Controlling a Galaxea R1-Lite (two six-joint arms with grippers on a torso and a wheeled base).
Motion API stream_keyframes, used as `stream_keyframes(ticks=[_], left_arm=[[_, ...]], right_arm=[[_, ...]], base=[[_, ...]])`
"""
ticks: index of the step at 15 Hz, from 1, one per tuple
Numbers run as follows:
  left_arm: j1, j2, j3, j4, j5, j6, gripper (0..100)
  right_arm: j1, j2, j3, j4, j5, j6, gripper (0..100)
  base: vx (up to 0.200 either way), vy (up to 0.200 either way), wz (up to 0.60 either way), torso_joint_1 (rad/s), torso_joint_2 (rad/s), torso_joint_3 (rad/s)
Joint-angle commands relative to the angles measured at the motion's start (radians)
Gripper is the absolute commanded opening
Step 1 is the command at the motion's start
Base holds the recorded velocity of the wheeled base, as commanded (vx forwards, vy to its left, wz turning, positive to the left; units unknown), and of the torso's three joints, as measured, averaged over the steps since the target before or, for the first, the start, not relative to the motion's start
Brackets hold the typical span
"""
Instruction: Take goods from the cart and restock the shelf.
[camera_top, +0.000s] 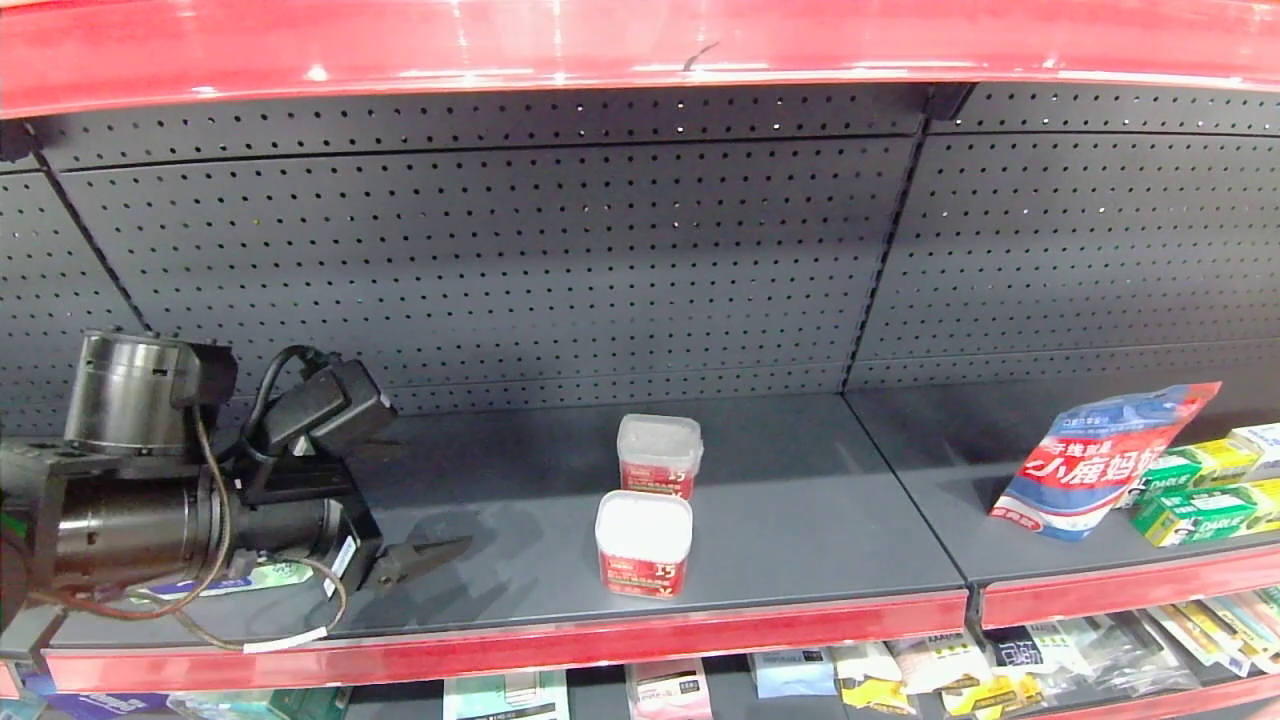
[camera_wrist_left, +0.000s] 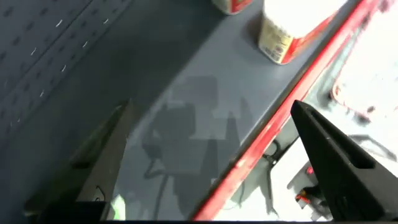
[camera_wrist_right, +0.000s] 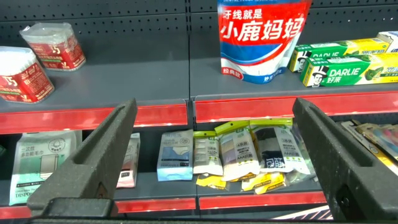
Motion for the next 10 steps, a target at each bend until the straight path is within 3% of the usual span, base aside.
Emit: stream_keyframes(ticks=[1, 2, 3, 4, 6, 8, 10], left_arm=[[-0.013, 0.058, -0.049, 0.041, -0.015, 0.011, 100], [-0.030, 0.077, -0.093, 0.091, -0.039, 0.022, 100], [-0.031, 0.096, -0.126, 0.112, -0.058, 0.052, 100], [-0.033, 0.142, -0.173, 0.137, -0.099, 0.132, 100], [-0.043, 0.184, -0.204, 0.166, -0.154, 0.253, 100], [-0.066, 0.201, -0.213, 0.196, -0.193, 0.279, 100], [-0.103, 0.207, -0.213, 0.204, -0.200, 0.279, 100]], right_arm=[[0.000, 0.001, 0.000, 0.000, 0.001, 0.001, 100], [0.000, 0.001, 0.000, 0.000, 0.001, 0.000, 100], [0.000, 0.001, 0.000, 0.000, 0.001, 0.000, 100], [0.000, 0.001, 0.000, 0.000, 0.001, 0.000, 100], [0.000, 0.001, 0.000, 0.000, 0.001, 0.001, 100], [0.000, 0.001, 0.000, 0.000, 0.001, 0.000, 100], [0.000, 0.001, 0.000, 0.000, 0.001, 0.001, 100]], base=[[0.000, 0.000, 0.00, 0.000, 0.00, 0.000], [0.000, 0.000, 0.00, 0.000, 0.00, 0.000], [0.000, 0.000, 0.00, 0.000, 0.00, 0.000], [0.000, 0.000, 0.00, 0.000, 0.00, 0.000], [0.000, 0.000, 0.00, 0.000, 0.00, 0.000], [0.000, 0.000, 0.00, 0.000, 0.00, 0.000], [0.000, 0.000, 0.00, 0.000, 0.00, 0.000]])
